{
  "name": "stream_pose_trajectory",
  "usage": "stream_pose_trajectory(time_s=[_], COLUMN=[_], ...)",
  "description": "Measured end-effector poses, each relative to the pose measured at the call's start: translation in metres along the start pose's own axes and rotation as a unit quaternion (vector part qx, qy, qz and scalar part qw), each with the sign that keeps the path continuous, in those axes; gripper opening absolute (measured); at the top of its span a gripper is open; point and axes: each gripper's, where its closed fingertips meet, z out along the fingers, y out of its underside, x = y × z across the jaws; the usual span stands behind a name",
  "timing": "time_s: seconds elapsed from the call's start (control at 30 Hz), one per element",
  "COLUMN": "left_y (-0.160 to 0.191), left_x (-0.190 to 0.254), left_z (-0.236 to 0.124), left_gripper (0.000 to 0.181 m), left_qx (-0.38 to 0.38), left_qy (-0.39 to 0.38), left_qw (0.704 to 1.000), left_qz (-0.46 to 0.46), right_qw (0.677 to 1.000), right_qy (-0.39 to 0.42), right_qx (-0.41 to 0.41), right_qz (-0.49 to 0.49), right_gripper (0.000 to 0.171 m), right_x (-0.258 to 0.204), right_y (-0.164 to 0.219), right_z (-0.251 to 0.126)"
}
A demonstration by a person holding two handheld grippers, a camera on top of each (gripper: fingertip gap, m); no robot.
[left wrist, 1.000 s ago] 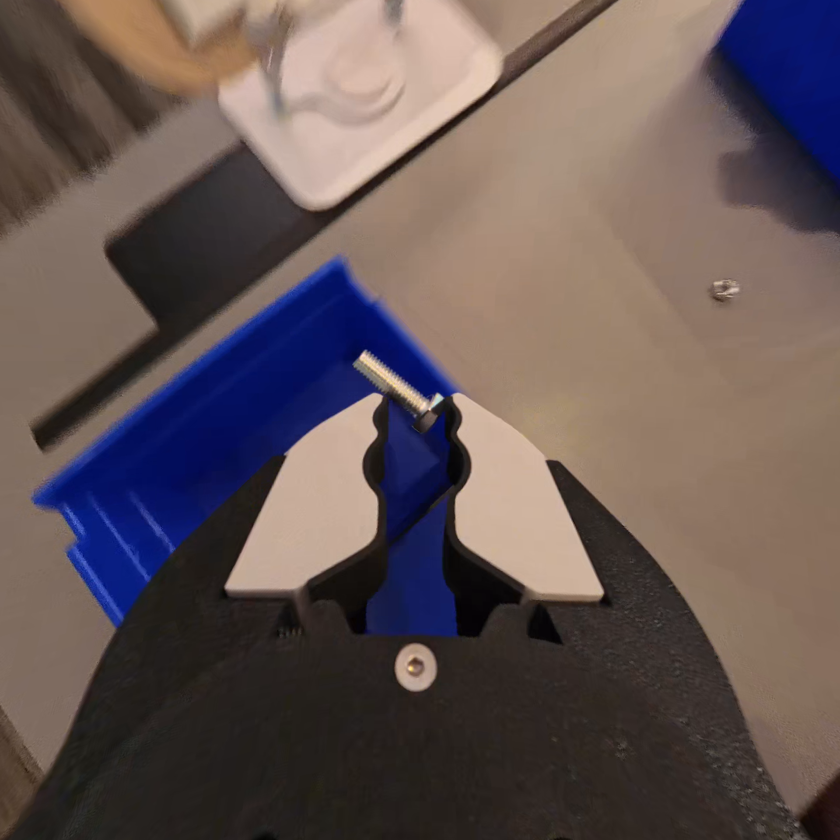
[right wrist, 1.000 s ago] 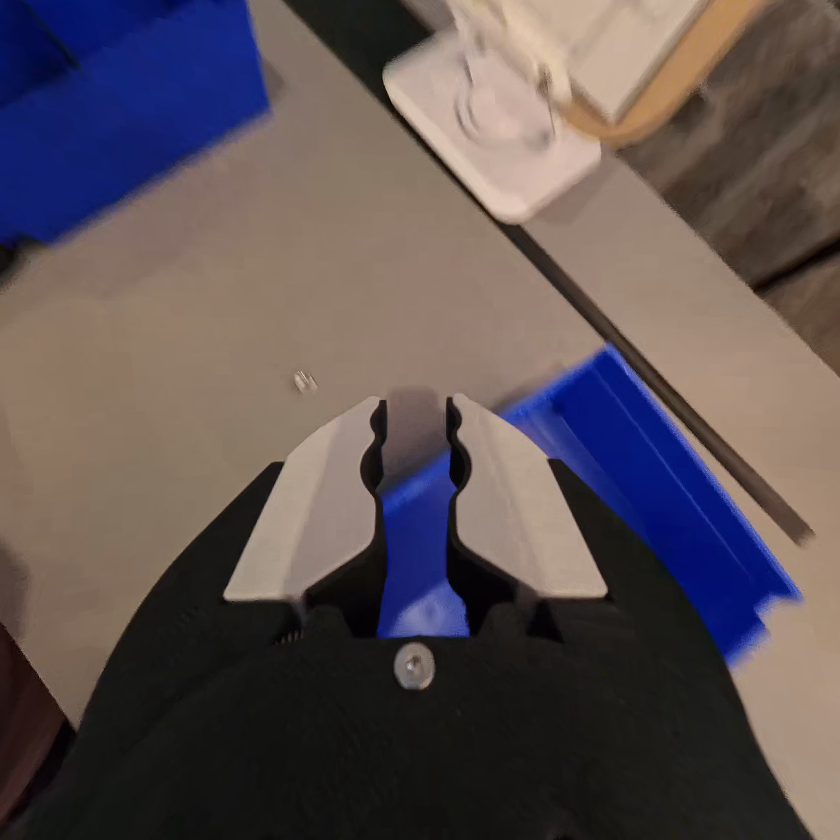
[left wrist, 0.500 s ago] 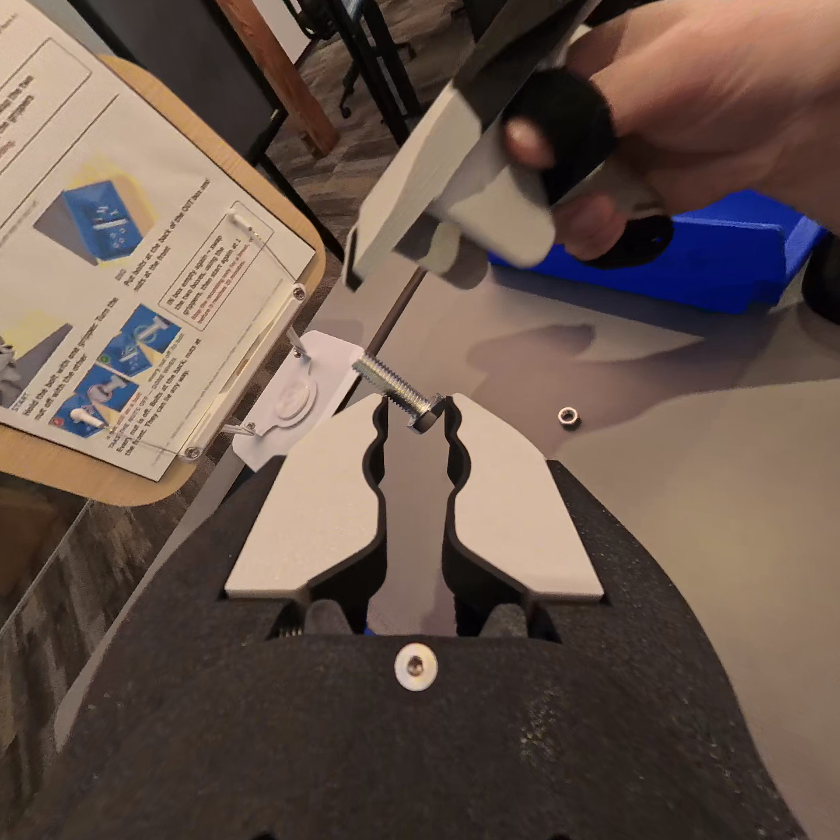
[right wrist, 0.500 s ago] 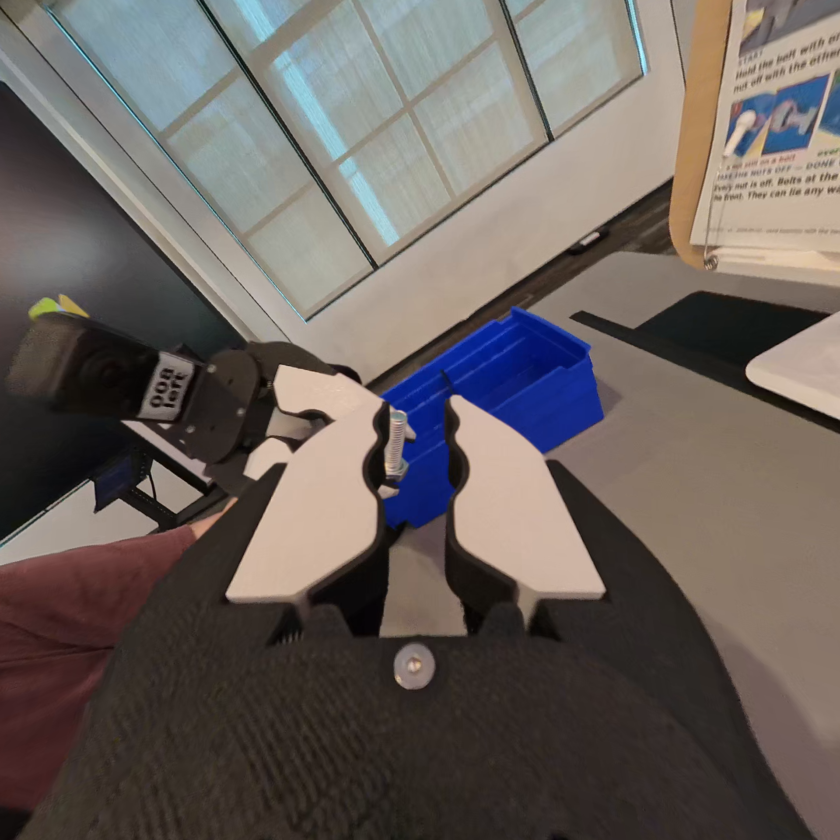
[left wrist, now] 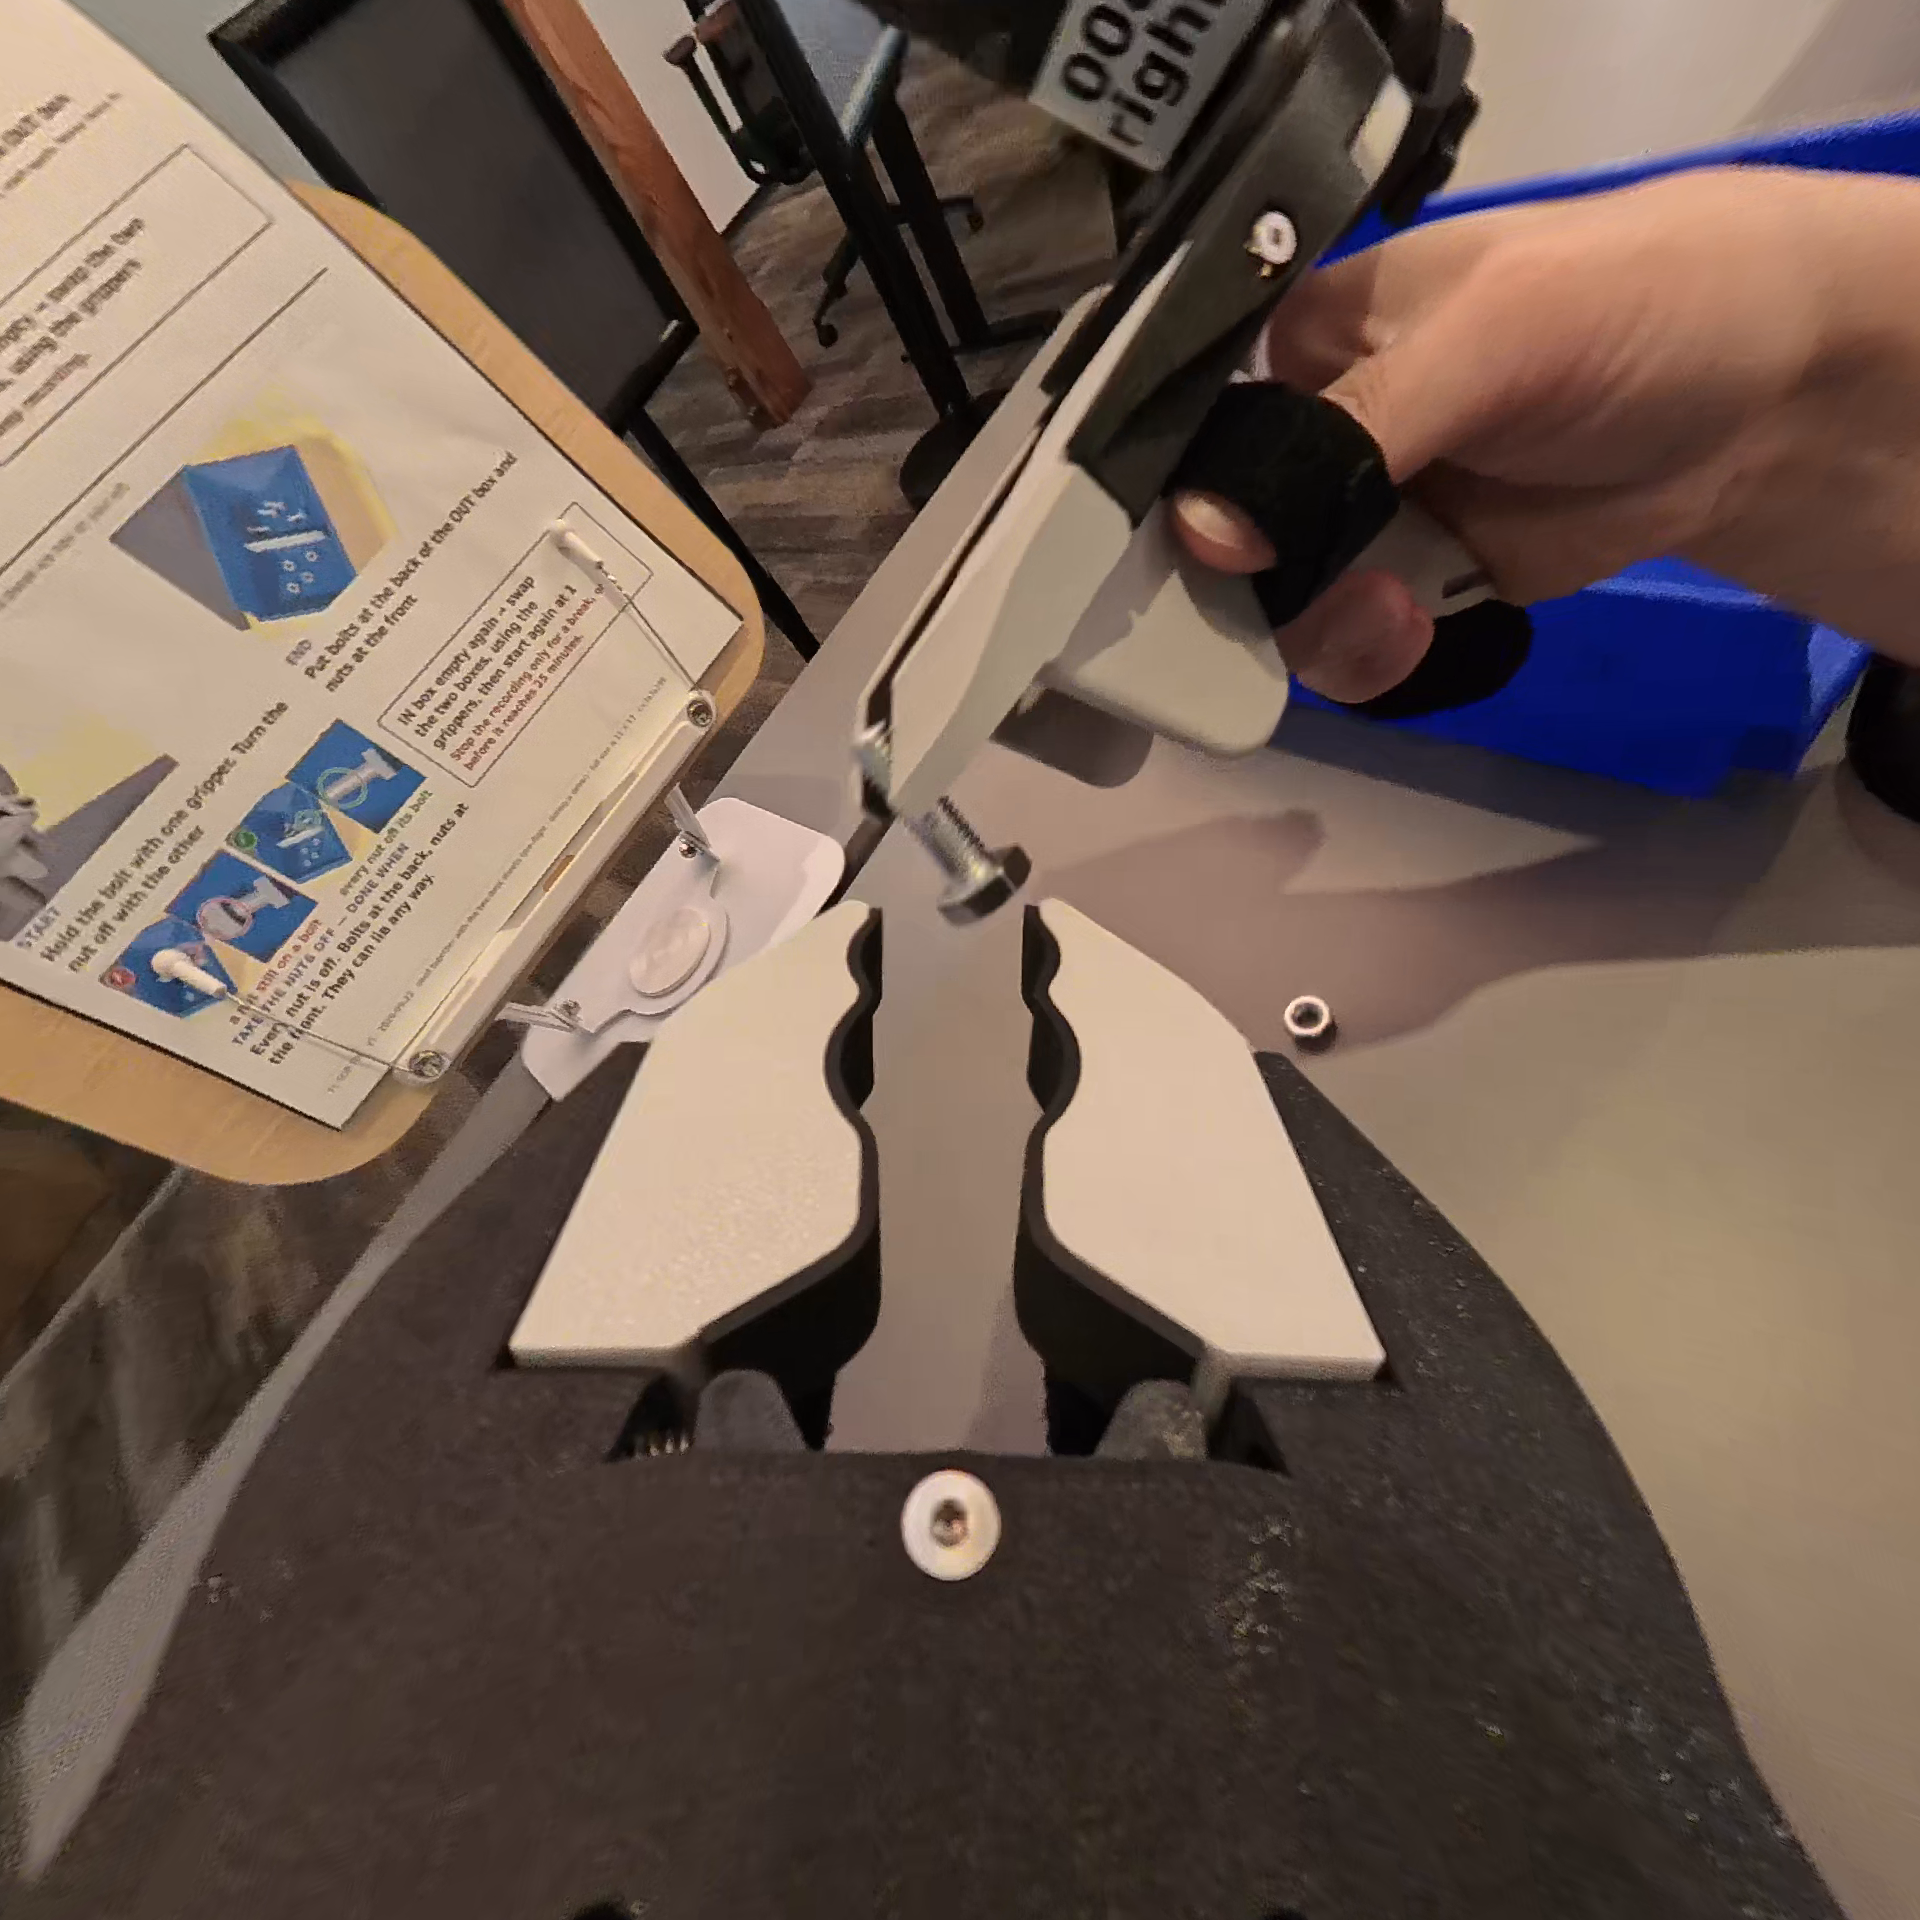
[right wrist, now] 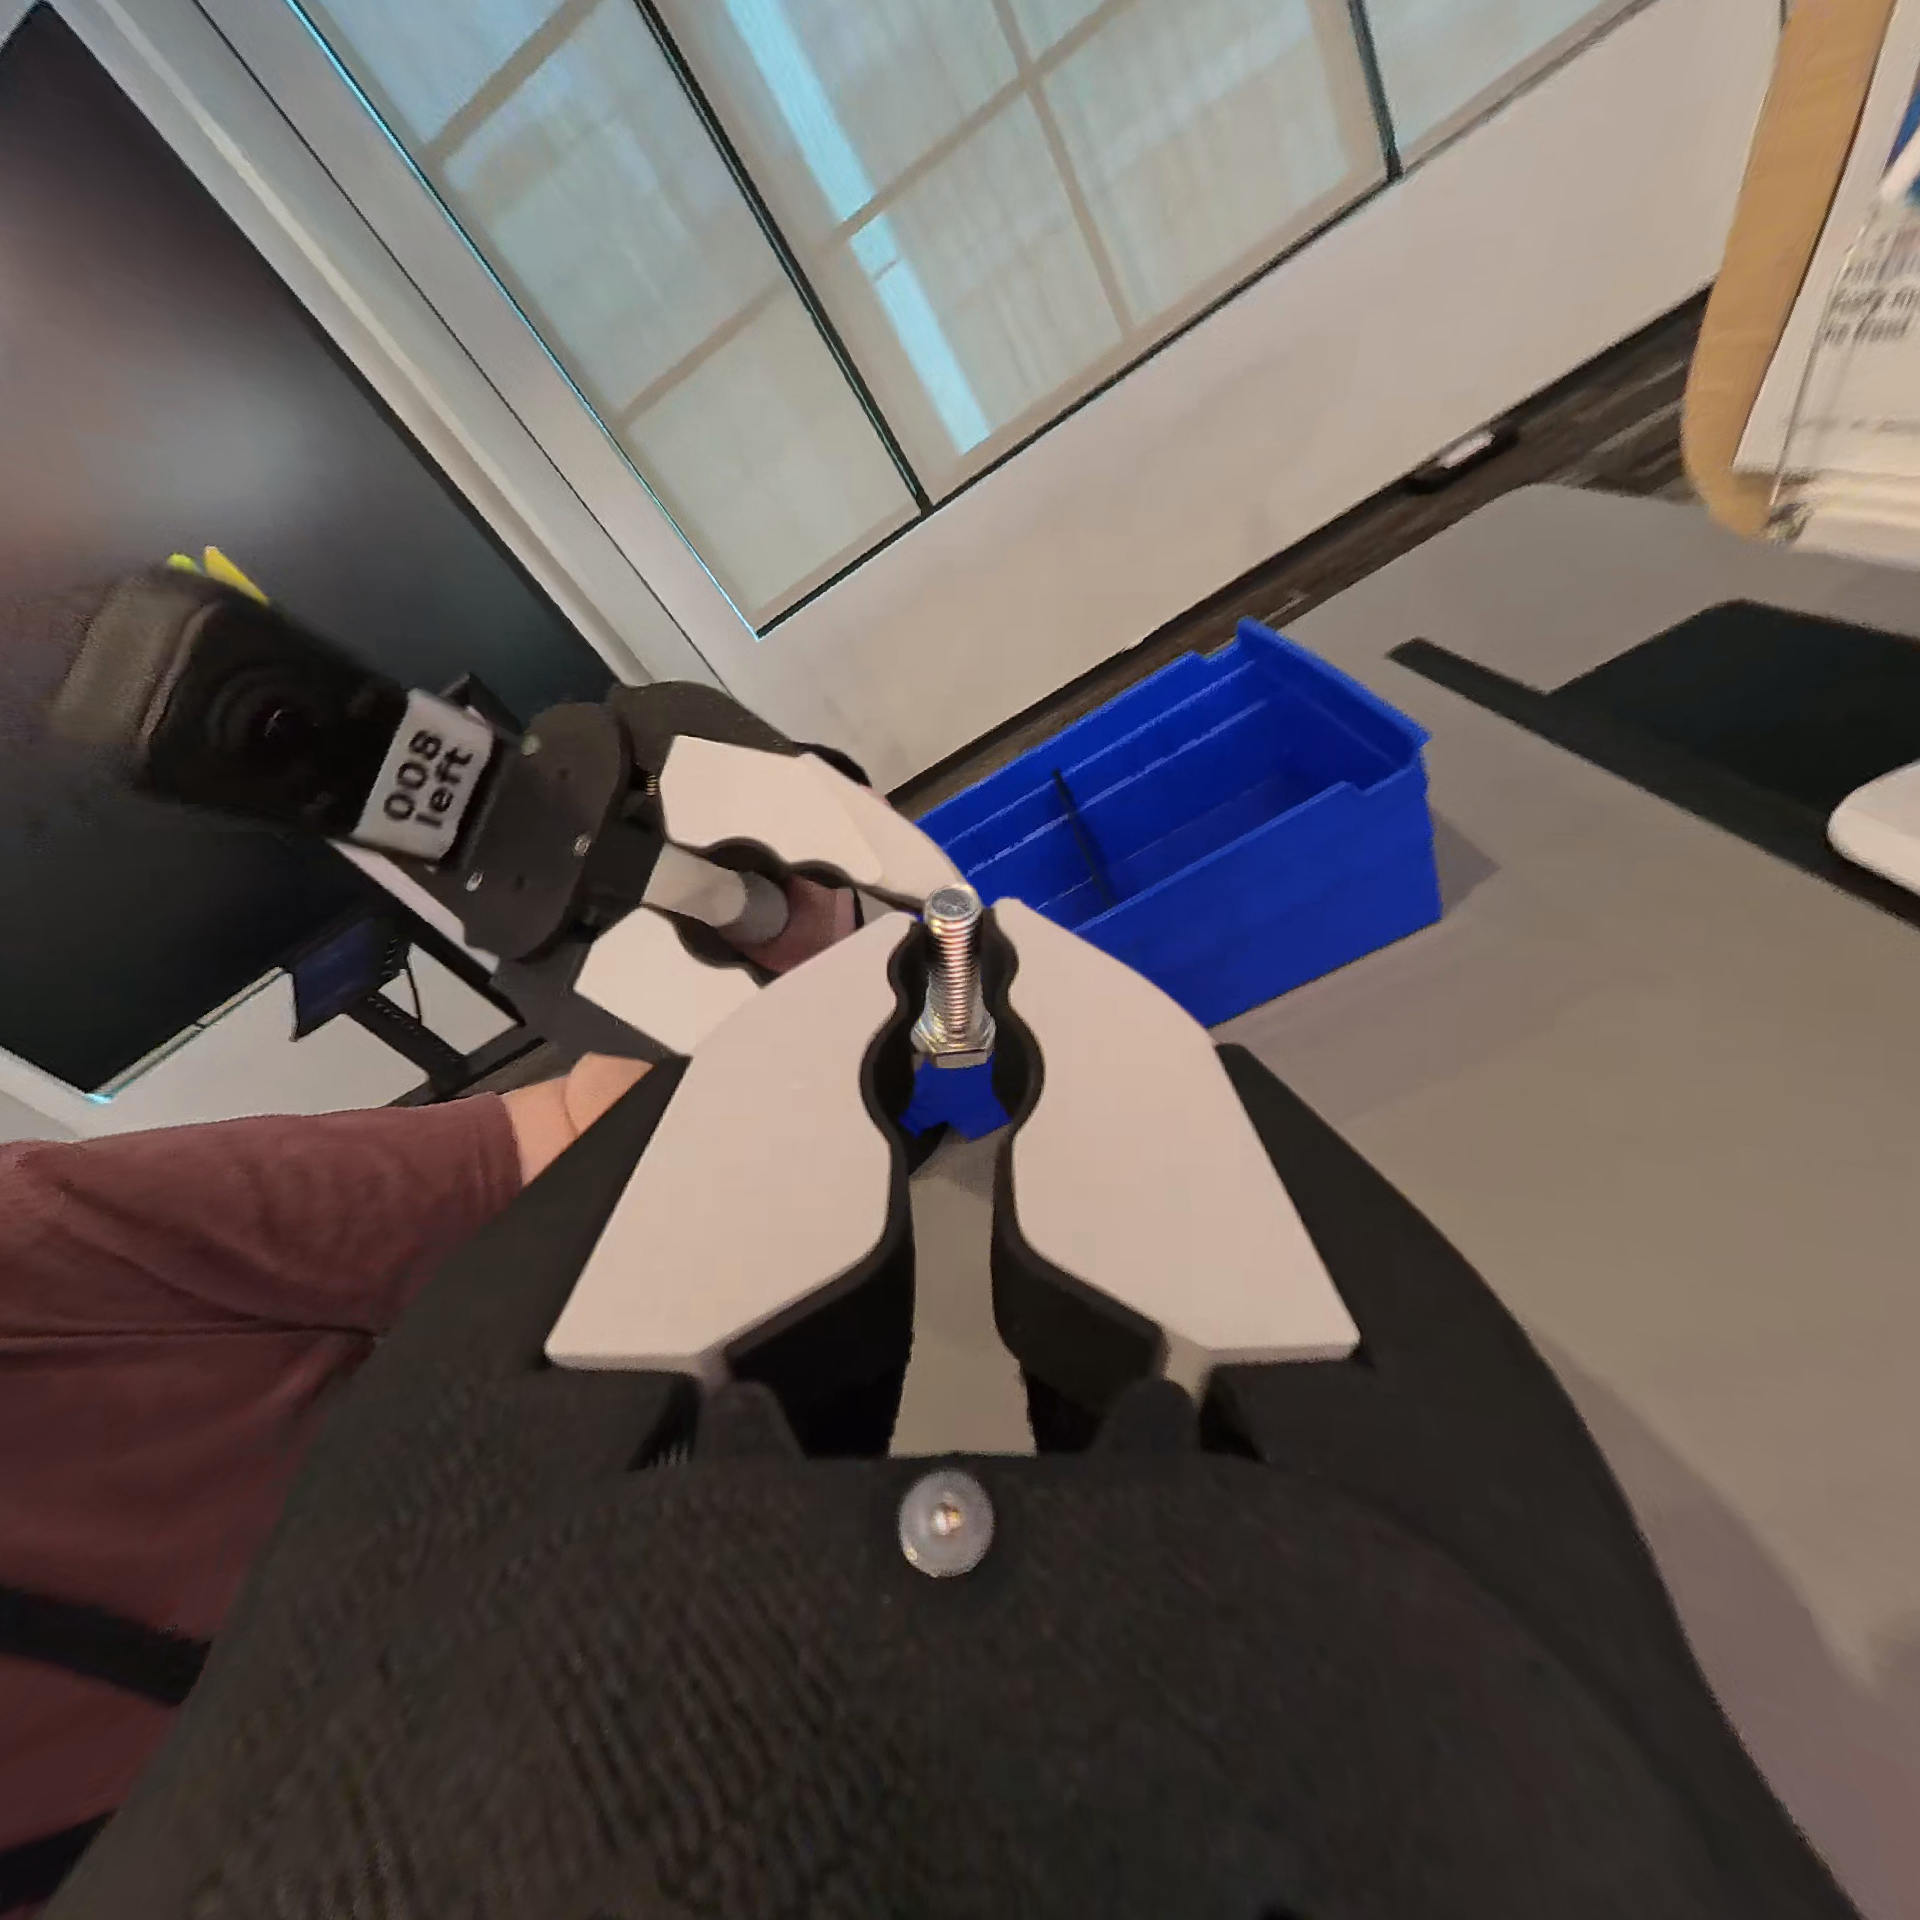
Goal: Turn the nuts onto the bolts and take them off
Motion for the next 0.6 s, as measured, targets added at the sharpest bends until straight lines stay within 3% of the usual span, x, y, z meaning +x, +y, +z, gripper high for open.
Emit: stream_pose_trajectory(time_s=[0.07, 0.2, 0.33, 0.6], left_y=[-0.002, -0.021, -0.031, -0.031], left_x=[-0.003, 0.014, -0.001, 0.007], left_z=[-0.005, -0.014, -0.016, -0.001], left_gripper=[0.028, 0.029, 0.028, 0.022], left_qx=[0.019, 0.071, 0.112, 0.112], left_qy=[0.019, 0.185, 0.193, 0.242], left_qw=[0.998, 0.961, 0.947, 0.933], left_qz=[-0.053, -0.194, -0.23, -0.244], right_qw=[0.999, 0.991, 0.987, 0.991], right_qy=[-0.014, -0.025, -0.025, -0.031], right_qx=[0.01, 0.0, -0.006, 0.0], right_qz=[-0.042, -0.129, -0.158, -0.13], right_gripper=[0.01, 0.01, 0.01, 0.01], right_x=[-0.007, -0.024, -0.03, -0.023], right_y=[-0.006, -0.007, -0.007, -0.006], right_z=[-0.003, -0.004, -0.004, -0.001])
